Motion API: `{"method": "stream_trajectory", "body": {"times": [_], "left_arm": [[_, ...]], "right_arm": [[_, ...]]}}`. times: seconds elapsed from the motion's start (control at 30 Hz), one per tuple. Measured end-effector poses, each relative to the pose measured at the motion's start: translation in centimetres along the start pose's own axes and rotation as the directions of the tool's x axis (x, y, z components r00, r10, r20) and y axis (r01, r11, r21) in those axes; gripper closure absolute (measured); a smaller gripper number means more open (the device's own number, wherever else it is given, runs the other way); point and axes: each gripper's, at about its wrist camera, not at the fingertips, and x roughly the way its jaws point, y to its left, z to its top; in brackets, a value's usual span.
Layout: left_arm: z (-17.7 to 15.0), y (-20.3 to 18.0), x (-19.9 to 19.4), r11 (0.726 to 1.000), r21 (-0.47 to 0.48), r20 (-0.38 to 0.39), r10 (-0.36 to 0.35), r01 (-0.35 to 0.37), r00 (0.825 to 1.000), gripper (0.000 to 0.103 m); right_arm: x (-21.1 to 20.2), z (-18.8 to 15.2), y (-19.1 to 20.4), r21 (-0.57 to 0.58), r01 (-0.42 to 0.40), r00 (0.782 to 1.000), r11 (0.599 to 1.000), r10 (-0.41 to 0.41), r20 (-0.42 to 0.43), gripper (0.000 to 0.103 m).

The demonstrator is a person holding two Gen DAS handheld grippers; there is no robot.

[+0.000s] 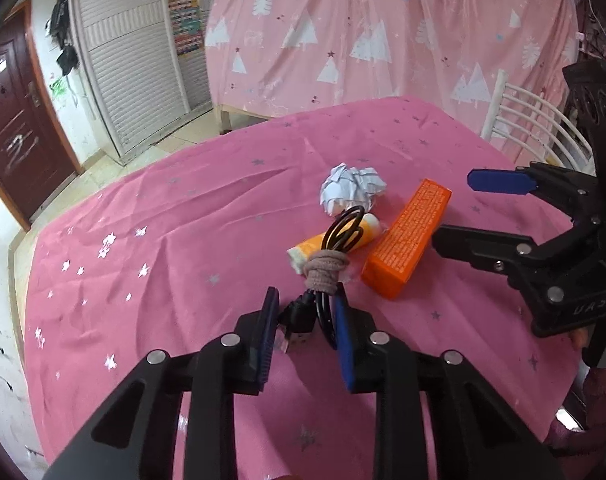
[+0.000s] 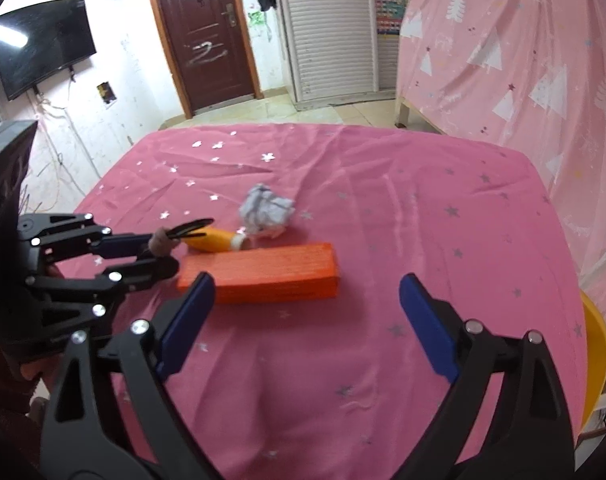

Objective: Collect trash
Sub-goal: 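Grasp the black cable with the left tool while the right tool grasps the orange box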

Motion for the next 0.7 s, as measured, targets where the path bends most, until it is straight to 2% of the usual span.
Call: {"method": "stream_trajectory", "body": {"times": [0.2, 0.5, 0.7], "left_arm": [[-1.0, 1.1, -1.8, 0.998, -0.057, 0.031, 0.028, -0.026, 0.999, 0.082], [-1.4, 1.5, -2.1, 0.996, -0.084, 0.034, 0.047, -0.045, 0.998, 0.082], [-1.2, 1.6, -2.0, 0.993, -0.108, 0.038, 0.056, -0.052, 0.998, 0.082]], "right_arm": [[0.5, 0.3, 2.0, -0.046, -0.051, 0.999, 0.998, 0.051, -0.013, 0.006], [2.8, 1.2, 3.1, -0.077, -0.025, 0.995, 0.997, 0.017, -0.097, 0.006], [3.2, 1.2, 3.3, -0.069, -0.019, 0.993, 0.997, 0.011, -0.114, 0.007]]}}
